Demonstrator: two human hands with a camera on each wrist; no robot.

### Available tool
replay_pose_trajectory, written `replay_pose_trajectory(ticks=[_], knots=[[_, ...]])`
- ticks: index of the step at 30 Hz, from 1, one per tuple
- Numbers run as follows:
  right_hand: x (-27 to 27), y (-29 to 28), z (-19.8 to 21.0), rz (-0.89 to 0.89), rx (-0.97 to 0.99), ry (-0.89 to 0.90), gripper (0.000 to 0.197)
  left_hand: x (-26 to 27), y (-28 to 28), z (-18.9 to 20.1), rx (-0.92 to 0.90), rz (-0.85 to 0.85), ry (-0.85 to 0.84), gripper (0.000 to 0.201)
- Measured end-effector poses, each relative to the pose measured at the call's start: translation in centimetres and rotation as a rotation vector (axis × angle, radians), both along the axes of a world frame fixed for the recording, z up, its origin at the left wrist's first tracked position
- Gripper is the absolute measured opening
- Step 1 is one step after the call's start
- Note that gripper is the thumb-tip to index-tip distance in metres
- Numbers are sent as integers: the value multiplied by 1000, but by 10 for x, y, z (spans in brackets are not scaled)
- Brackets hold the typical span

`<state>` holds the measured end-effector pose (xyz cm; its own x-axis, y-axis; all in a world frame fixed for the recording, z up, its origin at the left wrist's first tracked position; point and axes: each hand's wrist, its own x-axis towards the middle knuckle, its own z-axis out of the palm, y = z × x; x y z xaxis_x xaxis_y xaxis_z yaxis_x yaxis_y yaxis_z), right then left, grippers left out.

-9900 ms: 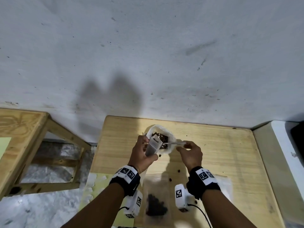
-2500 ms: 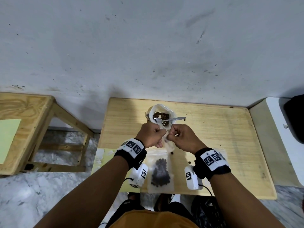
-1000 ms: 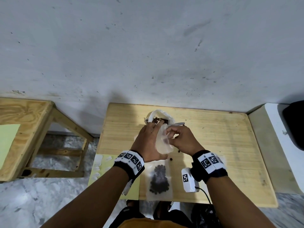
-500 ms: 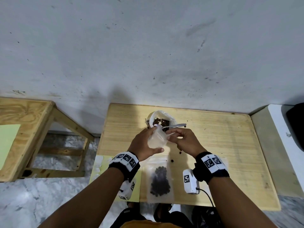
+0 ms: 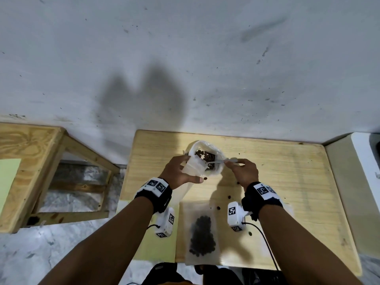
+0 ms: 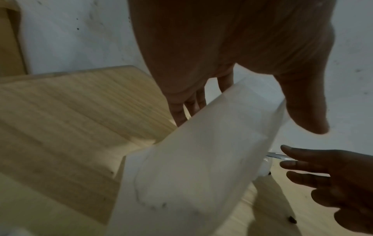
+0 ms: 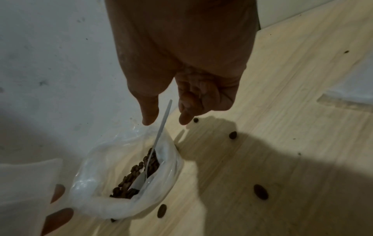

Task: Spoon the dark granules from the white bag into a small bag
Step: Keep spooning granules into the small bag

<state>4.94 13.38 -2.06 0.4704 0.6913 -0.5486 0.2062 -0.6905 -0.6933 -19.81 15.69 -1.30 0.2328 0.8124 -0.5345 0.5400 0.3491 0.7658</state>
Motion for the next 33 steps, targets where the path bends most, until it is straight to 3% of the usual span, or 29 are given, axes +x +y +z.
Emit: replay_pose_trajectory(ticks=[4, 11, 18, 22, 27, 33], knots=[[-5, 7, -8, -19, 60, 16, 20, 6, 6, -8, -38, -88, 22, 109], [-7, 5, -11, -29, 257, 97, 20, 15, 5, -14, -67, -42, -7, 107], [-13, -3, -4, 49, 449, -72, 23, 15, 4, -17, -74, -40, -7, 113], [-22, -7, -14, 49, 443, -37, 28, 15, 2, -16, -28, -56, 2, 101], [-38, -19, -26, -6, 332, 67, 35, 18, -4, -16, 20, -44, -3, 102], [-58, -31, -39, -243, 203, 316, 44, 19, -7, -24, 43, -51, -19, 106]])
